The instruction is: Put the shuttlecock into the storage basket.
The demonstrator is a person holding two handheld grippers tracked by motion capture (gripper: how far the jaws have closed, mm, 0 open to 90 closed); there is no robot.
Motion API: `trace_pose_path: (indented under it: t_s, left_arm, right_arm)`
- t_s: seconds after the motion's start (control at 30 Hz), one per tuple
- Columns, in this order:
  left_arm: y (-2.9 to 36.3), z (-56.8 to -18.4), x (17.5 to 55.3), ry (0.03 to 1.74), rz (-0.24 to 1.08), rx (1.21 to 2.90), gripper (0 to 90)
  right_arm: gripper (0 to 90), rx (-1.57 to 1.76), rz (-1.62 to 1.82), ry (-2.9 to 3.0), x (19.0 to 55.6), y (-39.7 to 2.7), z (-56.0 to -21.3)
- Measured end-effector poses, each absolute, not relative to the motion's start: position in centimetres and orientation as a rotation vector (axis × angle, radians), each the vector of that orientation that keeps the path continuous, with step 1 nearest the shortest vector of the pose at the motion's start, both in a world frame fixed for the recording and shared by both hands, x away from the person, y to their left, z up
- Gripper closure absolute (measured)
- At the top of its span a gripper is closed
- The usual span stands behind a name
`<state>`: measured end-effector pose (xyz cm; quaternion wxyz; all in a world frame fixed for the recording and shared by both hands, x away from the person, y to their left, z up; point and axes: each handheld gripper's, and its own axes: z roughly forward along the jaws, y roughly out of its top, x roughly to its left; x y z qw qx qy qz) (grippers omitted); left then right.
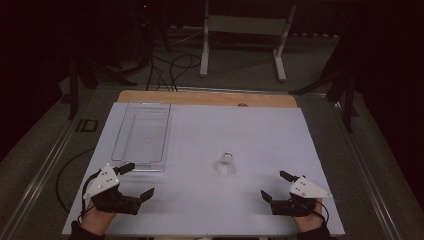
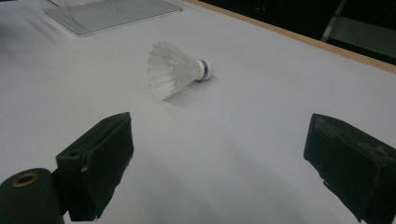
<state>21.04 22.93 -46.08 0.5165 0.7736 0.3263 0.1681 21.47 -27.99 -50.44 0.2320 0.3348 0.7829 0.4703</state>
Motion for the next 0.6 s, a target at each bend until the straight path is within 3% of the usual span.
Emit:
trace_pose_path:
  t_s: [0.6]
  left_arm:
    - [19.9,-45.1,22.3,0.719,0.328,1.959,0.0]
  right_arm:
    - [8.3,0.91,1.292,2.168,21.4,-27.8,-50.4]
